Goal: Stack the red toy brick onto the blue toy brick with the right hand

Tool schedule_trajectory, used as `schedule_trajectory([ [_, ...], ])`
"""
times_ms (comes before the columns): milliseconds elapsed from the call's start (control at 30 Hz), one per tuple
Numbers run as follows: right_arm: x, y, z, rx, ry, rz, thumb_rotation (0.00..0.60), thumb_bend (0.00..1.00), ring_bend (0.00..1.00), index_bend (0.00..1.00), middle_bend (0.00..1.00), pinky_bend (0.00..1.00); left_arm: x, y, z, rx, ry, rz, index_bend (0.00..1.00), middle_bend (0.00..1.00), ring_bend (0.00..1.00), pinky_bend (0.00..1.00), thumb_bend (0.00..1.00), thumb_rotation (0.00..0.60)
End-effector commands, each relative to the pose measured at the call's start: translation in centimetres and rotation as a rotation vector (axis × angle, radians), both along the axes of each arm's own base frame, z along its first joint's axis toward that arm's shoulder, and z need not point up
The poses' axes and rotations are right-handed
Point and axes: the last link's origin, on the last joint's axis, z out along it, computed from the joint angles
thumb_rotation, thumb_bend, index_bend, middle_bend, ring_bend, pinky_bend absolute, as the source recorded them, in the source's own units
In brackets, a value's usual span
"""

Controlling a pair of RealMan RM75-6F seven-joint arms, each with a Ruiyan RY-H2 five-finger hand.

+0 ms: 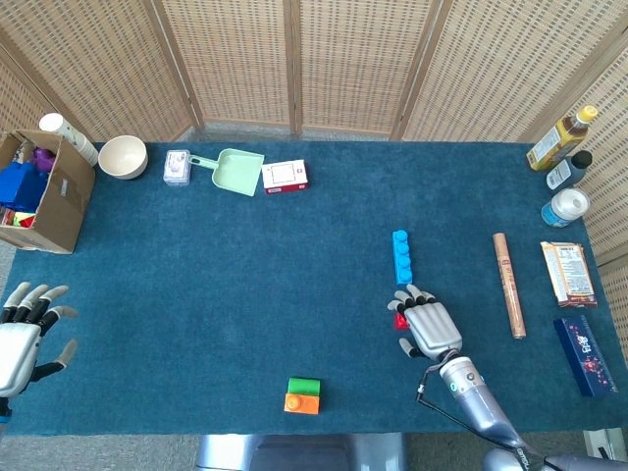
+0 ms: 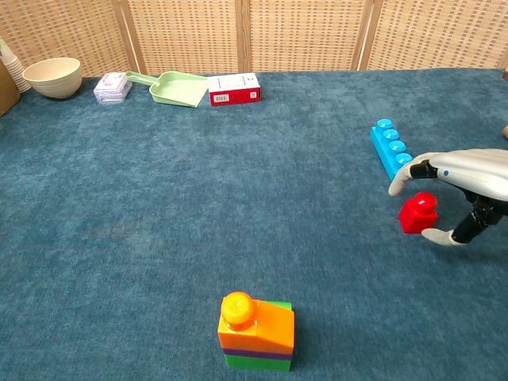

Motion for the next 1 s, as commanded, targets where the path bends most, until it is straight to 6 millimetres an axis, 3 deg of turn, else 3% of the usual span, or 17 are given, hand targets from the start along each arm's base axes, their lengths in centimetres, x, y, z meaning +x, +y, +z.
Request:
schedule_trajectory([
  [33,0.0,-0.2,-0.1,-0.002,0.001,-0.004,0.57,0.35,0.05,0.24,0.15,0.19,0.0,0.0,0.0,0.0,-0.001,0.002,0.37,0.19,0.14,0.0,0.41,0.568],
  [1000,0.0,-1.7,-1.5,0.004,0.023,-0.03,0.6,0.32,0.06,0.37,0.16,0.19,-1.2,0.1,-0.2,-0.001,-0.01,0.025,0.37,0.19,0.14,0.0,0.41,0.565],
])
